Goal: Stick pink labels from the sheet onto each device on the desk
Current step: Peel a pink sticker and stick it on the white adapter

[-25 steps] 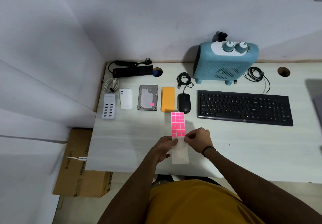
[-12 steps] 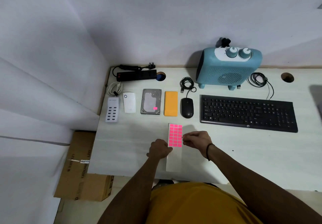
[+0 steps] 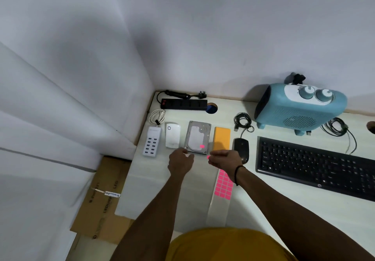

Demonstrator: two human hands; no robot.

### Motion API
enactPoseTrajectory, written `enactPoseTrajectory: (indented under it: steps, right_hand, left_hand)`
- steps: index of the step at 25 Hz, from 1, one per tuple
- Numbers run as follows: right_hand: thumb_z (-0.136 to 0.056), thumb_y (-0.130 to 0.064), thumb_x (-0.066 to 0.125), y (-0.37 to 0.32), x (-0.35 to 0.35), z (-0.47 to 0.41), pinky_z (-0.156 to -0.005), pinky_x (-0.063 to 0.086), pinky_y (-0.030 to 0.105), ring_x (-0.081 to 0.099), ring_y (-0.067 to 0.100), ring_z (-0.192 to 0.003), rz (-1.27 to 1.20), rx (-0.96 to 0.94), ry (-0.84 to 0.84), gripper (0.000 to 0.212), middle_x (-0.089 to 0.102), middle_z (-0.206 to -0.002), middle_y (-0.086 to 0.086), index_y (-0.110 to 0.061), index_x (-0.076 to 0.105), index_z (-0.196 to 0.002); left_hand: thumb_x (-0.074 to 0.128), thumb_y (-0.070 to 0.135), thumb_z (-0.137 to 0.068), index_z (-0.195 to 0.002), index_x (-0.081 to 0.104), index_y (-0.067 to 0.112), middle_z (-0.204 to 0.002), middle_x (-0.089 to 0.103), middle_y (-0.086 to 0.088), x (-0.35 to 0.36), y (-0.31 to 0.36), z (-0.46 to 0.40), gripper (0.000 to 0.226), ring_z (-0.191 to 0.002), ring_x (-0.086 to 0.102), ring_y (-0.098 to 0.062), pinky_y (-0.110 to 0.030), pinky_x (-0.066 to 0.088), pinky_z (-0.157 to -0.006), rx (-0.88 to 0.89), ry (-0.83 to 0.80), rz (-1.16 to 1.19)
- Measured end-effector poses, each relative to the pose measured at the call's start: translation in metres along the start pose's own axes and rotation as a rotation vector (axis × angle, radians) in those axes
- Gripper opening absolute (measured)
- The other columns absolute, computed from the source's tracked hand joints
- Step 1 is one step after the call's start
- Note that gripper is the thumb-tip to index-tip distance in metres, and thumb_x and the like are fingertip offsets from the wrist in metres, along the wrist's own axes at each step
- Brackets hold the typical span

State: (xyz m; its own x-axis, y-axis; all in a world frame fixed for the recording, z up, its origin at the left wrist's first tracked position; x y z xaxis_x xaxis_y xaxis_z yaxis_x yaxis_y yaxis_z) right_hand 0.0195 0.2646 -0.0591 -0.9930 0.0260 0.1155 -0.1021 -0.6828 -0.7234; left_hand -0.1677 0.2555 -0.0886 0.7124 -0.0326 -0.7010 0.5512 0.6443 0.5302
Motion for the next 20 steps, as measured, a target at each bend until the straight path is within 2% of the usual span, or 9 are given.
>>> enactPoseTrajectory:
  steps: [4,9,11,14,16,20]
  right_hand:
    - [-0.076,0.012,0.076,-0.013,0.024,-0.027,-0.065,0.060,0.021,0.071,0.034,-0.084,-0.002,0.018,-0.010,0.026,0.072,-0.094,0.024,0.010,0.070,-0.101]
    - [-0.076,0.011,0.076,-0.019,0.038,-0.052,-0.068,0.061,0.023,0.070,0.035,-0.088,-0.031,0.073,-0.005,0.014,0.071,-0.098,0.025,0.005,0.072,-0.088]
    - [-0.077,0.010,0.075,-0.021,0.039,-0.058,-0.071,0.061,0.024,0.069,0.034,-0.092,-0.044,0.085,-0.010,0.012,0.071,-0.096,0.022,0.003,0.072,-0.086]
    - [-0.078,0.006,0.077,-0.026,0.038,-0.060,-0.071,0.061,0.024,0.069,0.030,-0.088,-0.023,0.087,-0.013,0.011,0.072,-0.088,0.015,0.000,0.073,-0.086]
    - [-0.078,0.003,0.078,-0.031,0.036,-0.058,-0.069,0.061,0.025,0.069,0.030,-0.085,0.013,0.062,-0.010,0.011,0.073,-0.088,0.017,-0.001,0.074,-0.086]
    - [-0.078,-0.002,0.080,-0.054,0.034,-0.049,-0.080,0.061,0.041,0.071,0.033,-0.078,0.130,-0.049,-0.011,0.020,0.074,-0.088,0.025,-0.004,0.072,-0.096]
  left_hand:
    - [0.078,0.034,-0.083,-0.135,0.053,0.015,-0.131,0.058,-0.014,-0.035,0.014,-0.053,0.061,-0.120,0.059,-0.033,-0.048,0.052,-0.097,-0.044,0.158,0.003]
    - [0.088,0.033,-0.072,-0.148,0.037,0.015,-0.139,0.052,-0.018,-0.042,0.021,-0.100,0.094,-0.128,0.053,-0.038,-0.051,0.046,-0.103,-0.112,0.095,0.074]
    - [0.091,0.034,-0.066,-0.144,0.040,0.017,-0.135,0.058,-0.015,-0.036,0.021,-0.108,0.095,-0.126,0.056,-0.036,-0.049,0.048,-0.101,-0.100,0.076,0.080]
    - [0.089,0.029,-0.065,-0.132,0.049,0.017,-0.121,0.064,-0.009,-0.029,0.024,-0.110,0.079,-0.115,0.061,-0.033,-0.039,0.050,-0.087,-0.054,0.086,0.071]
    - [0.089,0.025,-0.063,-0.126,0.052,0.017,-0.115,0.065,-0.007,-0.029,0.027,-0.106,0.073,-0.110,0.062,-0.032,-0.034,0.050,-0.081,-0.049,0.095,0.143]
    - [0.094,0.030,-0.063,-0.123,0.050,0.027,-0.111,0.061,0.001,-0.028,0.035,-0.088,0.075,-0.101,0.061,-0.024,-0.043,0.059,-0.085,0.043,-0.045,0.350]
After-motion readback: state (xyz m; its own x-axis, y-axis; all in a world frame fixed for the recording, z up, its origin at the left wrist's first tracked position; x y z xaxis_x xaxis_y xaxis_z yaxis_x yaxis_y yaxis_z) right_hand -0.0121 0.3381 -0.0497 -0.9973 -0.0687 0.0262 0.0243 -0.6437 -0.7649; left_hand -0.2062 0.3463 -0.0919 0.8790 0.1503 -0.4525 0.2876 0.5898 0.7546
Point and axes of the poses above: each hand's wrist, its own z-axis away from the middle knuckle, its own x-axis out of the palm, y = z × x, the point moved 2 cm from there along -z, towards the middle knuckle
